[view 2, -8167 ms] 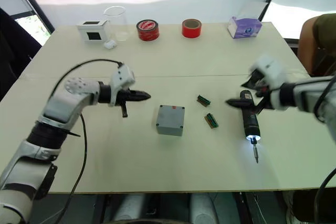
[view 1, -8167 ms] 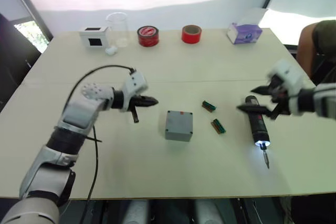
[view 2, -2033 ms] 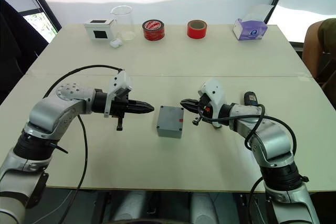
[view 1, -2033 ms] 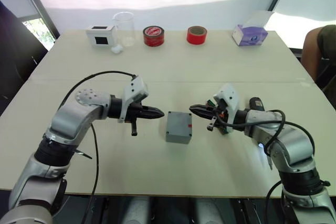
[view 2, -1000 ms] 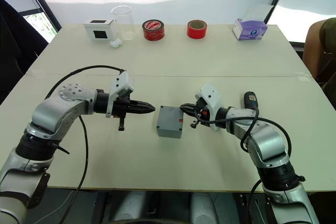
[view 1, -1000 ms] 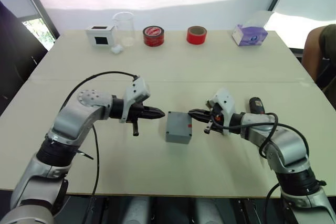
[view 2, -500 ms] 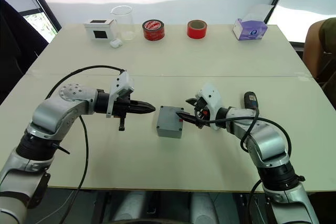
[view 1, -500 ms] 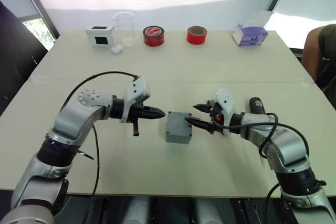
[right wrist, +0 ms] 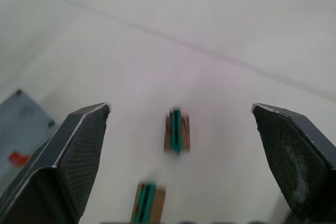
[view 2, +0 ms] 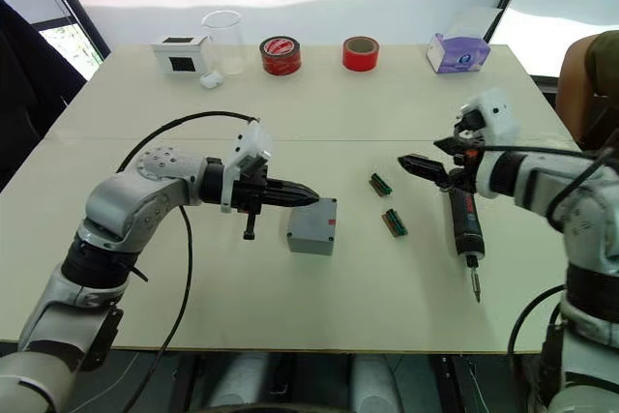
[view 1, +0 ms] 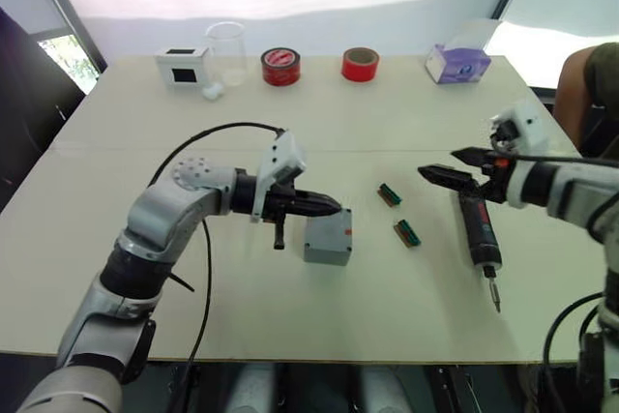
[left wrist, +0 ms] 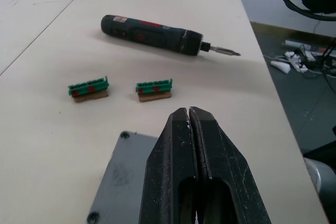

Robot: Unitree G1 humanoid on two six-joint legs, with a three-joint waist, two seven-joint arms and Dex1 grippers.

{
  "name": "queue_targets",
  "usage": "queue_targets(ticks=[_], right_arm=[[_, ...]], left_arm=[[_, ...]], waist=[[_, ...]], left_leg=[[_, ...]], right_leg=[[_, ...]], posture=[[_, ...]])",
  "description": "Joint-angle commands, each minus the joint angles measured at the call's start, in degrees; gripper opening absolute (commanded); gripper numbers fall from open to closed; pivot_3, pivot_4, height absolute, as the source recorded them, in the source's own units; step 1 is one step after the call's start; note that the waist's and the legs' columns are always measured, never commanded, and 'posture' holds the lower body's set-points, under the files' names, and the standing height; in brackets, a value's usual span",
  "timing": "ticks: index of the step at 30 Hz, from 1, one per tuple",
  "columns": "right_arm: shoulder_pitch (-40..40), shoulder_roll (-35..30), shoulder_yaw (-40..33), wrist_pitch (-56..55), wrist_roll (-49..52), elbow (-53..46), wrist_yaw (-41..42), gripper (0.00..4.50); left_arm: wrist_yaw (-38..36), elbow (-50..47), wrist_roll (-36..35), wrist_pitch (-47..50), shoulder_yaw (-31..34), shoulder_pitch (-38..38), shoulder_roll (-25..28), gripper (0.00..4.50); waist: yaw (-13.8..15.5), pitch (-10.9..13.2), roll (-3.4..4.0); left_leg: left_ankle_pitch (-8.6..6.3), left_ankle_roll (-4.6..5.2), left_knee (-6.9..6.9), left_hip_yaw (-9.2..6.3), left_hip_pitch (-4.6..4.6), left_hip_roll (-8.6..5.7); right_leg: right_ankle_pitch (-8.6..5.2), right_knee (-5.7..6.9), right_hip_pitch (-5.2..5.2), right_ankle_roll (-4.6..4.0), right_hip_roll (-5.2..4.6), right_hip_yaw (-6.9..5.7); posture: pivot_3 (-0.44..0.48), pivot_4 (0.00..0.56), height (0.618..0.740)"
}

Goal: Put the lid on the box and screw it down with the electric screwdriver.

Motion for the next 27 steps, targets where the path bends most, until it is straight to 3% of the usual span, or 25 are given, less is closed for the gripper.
queue_targets(ticks=[1, 7, 14, 18, 23, 27], right_arm=[[-1.6, -9.7, 2.8, 11.0, 0.8, 5.9, 0.1, 4.45], [3.5, -16.6, 11.6, 8.5, 0.9, 9.9, 5.5, 4.45], [-2.4, -16.1, 18.9, 9.7, 0.8, 18.5, 10.1, 4.45], [-2.2, -16.5, 26.3, 4.8, -2.1, 20.5, 13.6, 4.45], [-5.2, -14.8, 29.6, 4.5, -4.1, 24.7, 15.3, 4.45], [-6.1, -13.8, 33.1, 1.6, -7.0, 26.3, 16.7, 3.28]], left_arm=[[-0.9, -4.3, -0.3, -2.4, -2.2, -1.2, -1.1, 0.00], [-1.3, -5.4, 0.7, -4.5, -5.9, -1.0, -2.6, 0.00], [-1.8, -5.7, 3.4, -6.6, -8.1, 0.0, -0.6, 0.00], [-1.3, -6.7, 2.9, -5.0, -6.5, 0.9, 1.7, 0.00], [-0.5, -7.0, 4.7, -5.1, -7.5, 1.2, 3.4, 0.00], [0.8, -6.7, 6.5, -5.2, -8.1, 1.0, 3.8, 0.00]], waist=[[0.3, 0.0, 0.00], [0.0, 0.0, -0.01], [-0.2, 0.0, 0.07], [0.0, 0.0, 0.06], [0.2, 0.0, 0.06], [0.1, 0.0, 0.06]], left_leg=[[-0.01, 0.01, -0.02, -0.02, 0.00, 0.00], [-0.07, 0.11, -0.02, 0.03, -0.01, 0.01], [-0.06, 0.11, -0.01, 0.06, -0.01, 0.01], [-0.07, 0.11, -0.01, 0.06, -0.01, 0.01], [-0.07, 0.12, 0.04, 0.07, -0.02, -0.01], [-0.07, 0.12, 0.02, 0.06, -0.02, 0.00]], right_leg=[[-0.01, -0.04, 0.02, -0.01, -0.01, -0.01], [0.00, -0.20, 0.10, 0.00, -0.04, -0.01], [0.00, -0.17, 0.03, 0.00, 0.00, 0.02], [0.00, -0.18, 0.04, 0.00, 0.00, 0.00], [0.01, -0.18, 0.06, 0.02, -0.02, 0.01], [0.01, -0.18, 0.05, 0.02, 0.00, -0.01]], posture=[[0.000, 0.150, 0.740], [0.000, 0.150, 0.740], [0.000, 0.150, 0.740], [0.000, 0.150, 0.740], [0.000, 0.150, 0.740], [0.000, 0.150, 0.740]])
